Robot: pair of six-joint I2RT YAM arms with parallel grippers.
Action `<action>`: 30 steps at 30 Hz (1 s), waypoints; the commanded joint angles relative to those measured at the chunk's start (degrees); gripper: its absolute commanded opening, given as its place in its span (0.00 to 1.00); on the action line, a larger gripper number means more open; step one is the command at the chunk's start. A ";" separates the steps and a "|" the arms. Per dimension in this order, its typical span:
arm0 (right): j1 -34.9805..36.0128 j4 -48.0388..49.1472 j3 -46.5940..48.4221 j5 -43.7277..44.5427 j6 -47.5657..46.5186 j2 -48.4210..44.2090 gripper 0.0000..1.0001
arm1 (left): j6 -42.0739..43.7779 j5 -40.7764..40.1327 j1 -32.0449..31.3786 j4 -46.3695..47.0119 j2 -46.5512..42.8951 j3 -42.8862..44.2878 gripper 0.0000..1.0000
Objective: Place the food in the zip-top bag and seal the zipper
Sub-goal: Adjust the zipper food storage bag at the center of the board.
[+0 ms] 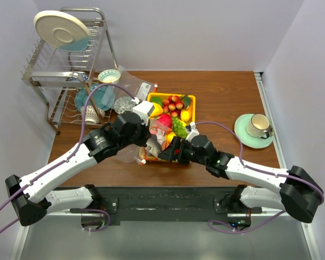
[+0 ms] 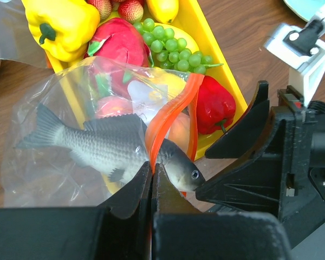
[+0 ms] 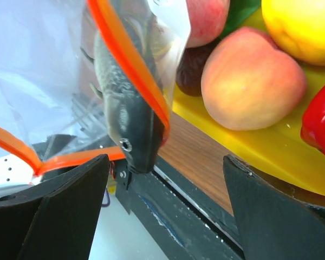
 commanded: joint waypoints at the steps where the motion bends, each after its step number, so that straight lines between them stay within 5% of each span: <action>1: -0.07 1.19 1.59 2.53 -1.72 -2.54 0.91 | 0.57 -0.49 0.07 1.32 -0.86 2.65 0.00; 4: -0.07 -0.82 3.09 4.72 -2.95 -3.33 0.89 | 0.40 -0.31 -0.01 1.41 -0.95 2.65 0.00; 6: -0.07 -2.32 4.31 7.53 -3.57 -3.60 0.76 | 0.39 -0.14 -0.01 1.41 -0.86 2.74 0.00; 13: -0.16 -1.27 6.78 12.11 -4.88 -1.41 0.57 | 0.31 0.04 -0.01 1.67 -0.78 3.44 0.00; 20: -0.16 -1.54 9.94 11.94 -6.73 3.69 0.23 | 0.31 0.13 -0.01 1.67 -0.77 3.97 0.00; 30: -0.24 -2.67 9.95 9.38 -7.88 7.92 0.00 | 0.66 -0.22 -0.01 1.76 -0.42 4.23 0.00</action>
